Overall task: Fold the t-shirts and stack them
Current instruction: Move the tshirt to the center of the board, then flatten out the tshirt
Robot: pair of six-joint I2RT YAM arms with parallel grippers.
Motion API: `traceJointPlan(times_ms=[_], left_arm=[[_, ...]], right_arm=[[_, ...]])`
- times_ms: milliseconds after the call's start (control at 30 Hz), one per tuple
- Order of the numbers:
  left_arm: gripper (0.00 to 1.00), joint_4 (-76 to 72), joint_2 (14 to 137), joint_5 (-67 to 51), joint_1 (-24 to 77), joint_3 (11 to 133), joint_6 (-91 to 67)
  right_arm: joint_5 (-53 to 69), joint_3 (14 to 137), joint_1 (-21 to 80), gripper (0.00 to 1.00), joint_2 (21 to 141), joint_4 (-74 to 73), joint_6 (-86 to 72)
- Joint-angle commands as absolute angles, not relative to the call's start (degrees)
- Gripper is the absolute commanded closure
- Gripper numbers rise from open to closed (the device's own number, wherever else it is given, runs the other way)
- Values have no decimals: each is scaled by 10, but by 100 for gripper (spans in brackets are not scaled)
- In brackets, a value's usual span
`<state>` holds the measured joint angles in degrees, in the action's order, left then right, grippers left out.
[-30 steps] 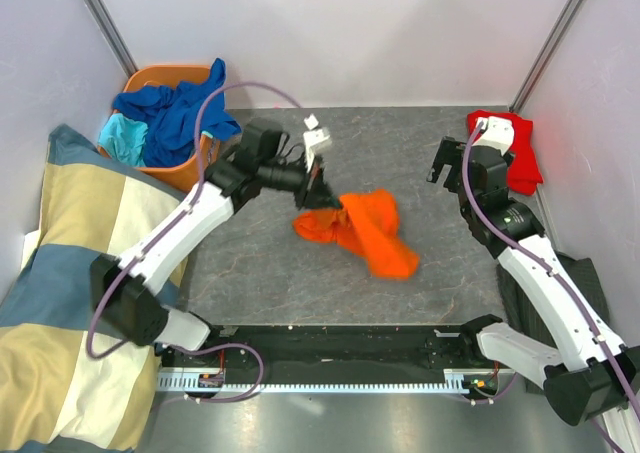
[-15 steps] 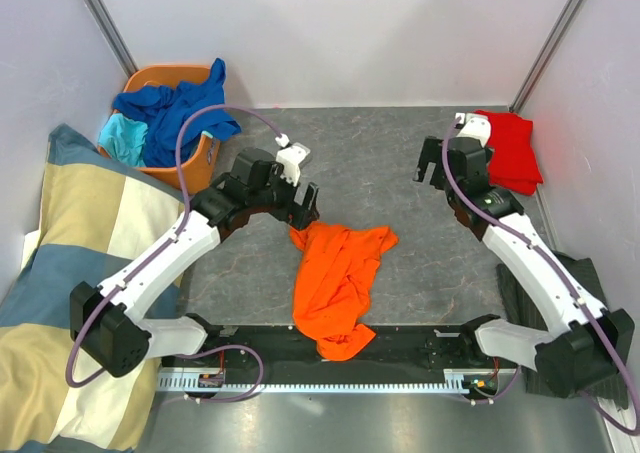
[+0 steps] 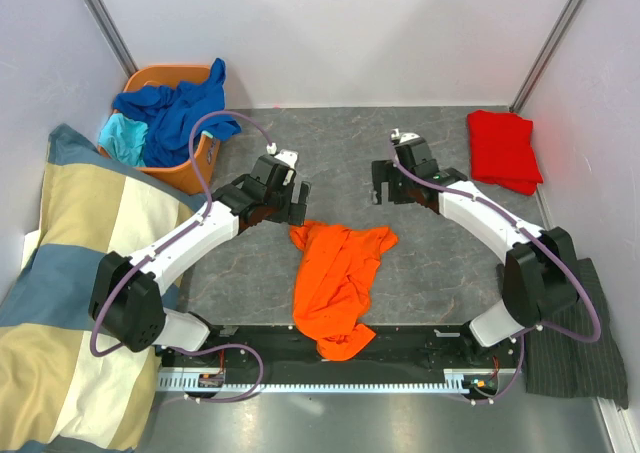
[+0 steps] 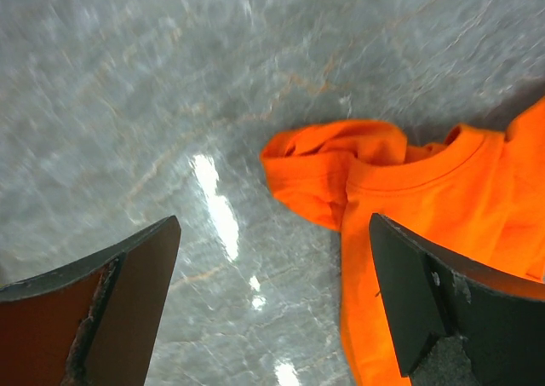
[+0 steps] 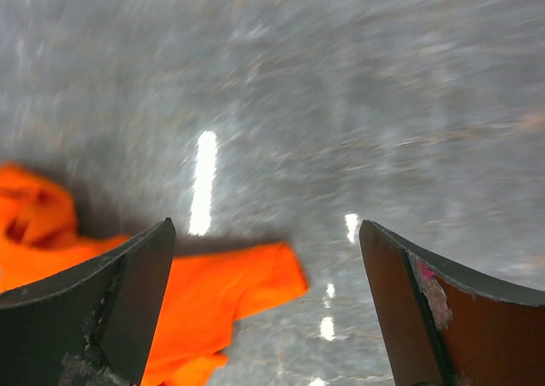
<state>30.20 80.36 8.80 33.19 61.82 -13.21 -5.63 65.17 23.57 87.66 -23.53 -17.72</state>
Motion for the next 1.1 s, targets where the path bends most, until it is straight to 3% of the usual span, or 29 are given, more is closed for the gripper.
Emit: traceJointPlan(times_ms=[0,200,367,433,467,567,600,633,1067], left_arm=[[0,285,810,77,332,608,-192],[0,283,826,68,332,602,-192],[0,276,831,59,332,585,-198],[0,272,832,56,332,583,-199],[0,271,835,55,332,582,-200],[0,267,841,50,332,580,-201],[0,263,842,49,332,579,-201],[0,261,844,49,332,576,-201],[0,156,932,28,332,555,-234]], right_arm=[[-2,641,267,2,897,-243,-158],[76,613,286,2,933,-249,-156],[74,592,314,4,953,-261,-162],[67,580,322,10,959,-257,-170],[66,577,323,17,962,-252,-172],[68,578,325,61,992,-247,-176],[72,581,326,92,998,-247,-175],[70,583,326,100,1000,-248,-178],[-2,625,327,100,893,-281,-185]])
